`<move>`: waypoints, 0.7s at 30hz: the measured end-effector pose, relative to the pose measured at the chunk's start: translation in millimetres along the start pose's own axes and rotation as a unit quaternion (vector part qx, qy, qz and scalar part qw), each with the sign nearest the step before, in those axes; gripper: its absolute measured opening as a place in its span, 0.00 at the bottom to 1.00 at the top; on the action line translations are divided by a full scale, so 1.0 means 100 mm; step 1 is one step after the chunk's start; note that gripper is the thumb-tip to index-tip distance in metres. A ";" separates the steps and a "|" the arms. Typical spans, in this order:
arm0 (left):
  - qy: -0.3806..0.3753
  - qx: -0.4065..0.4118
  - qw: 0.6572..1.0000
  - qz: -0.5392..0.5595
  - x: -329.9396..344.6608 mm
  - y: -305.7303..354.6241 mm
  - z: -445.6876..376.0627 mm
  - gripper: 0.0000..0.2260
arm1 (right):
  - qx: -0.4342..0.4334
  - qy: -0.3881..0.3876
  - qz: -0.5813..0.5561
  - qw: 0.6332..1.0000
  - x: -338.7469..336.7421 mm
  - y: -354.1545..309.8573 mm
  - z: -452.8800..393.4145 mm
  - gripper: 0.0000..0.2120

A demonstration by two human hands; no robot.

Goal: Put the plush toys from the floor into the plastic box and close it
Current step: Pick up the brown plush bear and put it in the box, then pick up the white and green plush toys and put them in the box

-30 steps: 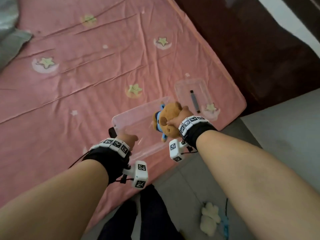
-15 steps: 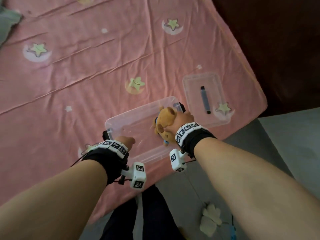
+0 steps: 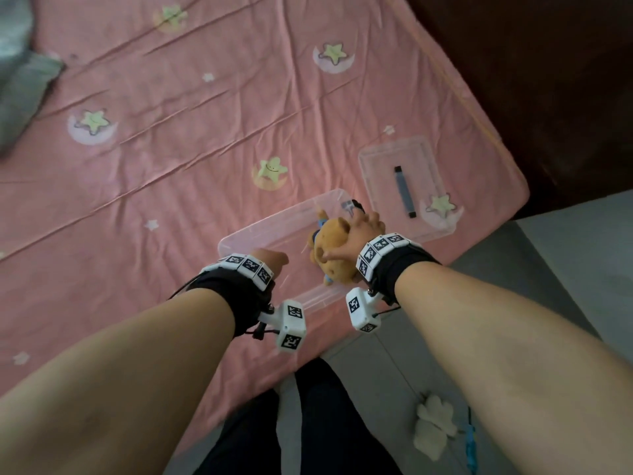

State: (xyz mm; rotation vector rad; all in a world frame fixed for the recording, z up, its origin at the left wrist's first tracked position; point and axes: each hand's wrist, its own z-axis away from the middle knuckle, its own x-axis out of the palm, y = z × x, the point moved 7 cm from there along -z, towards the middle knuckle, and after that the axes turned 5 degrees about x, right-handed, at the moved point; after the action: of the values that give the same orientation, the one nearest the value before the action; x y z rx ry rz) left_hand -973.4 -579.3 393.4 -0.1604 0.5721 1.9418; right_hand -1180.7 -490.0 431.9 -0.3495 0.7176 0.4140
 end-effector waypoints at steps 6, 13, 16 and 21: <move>-0.021 0.124 0.975 -0.181 0.21 0.42 0.50 0.16 | 0.010 0.047 -0.043 0.998 -0.24 0.33 0.54 0.55; -0.070 0.266 0.926 -0.259 0.88 0.66 1.26 0.05 | 0.035 0.121 -0.095 0.987 -0.28 1.06 1.66 0.36; -0.092 0.306 0.903 -0.288 1.33 0.69 1.69 0.14 | 0.064 0.155 -0.111 0.980 -0.26 1.52 2.24 0.31; -0.111 0.365 0.831 -0.405 2.24 0.59 2.50 0.21 | 0.143 0.207 -0.166 0.953 -0.04 2.52 3.11 0.27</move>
State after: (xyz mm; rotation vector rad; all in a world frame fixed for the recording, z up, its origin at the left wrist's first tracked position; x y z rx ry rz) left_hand -1087.3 -299.0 550.0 0.2774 0.8721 0.8125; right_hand -1130.7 -135.6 611.0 -0.2774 1.0937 -0.0910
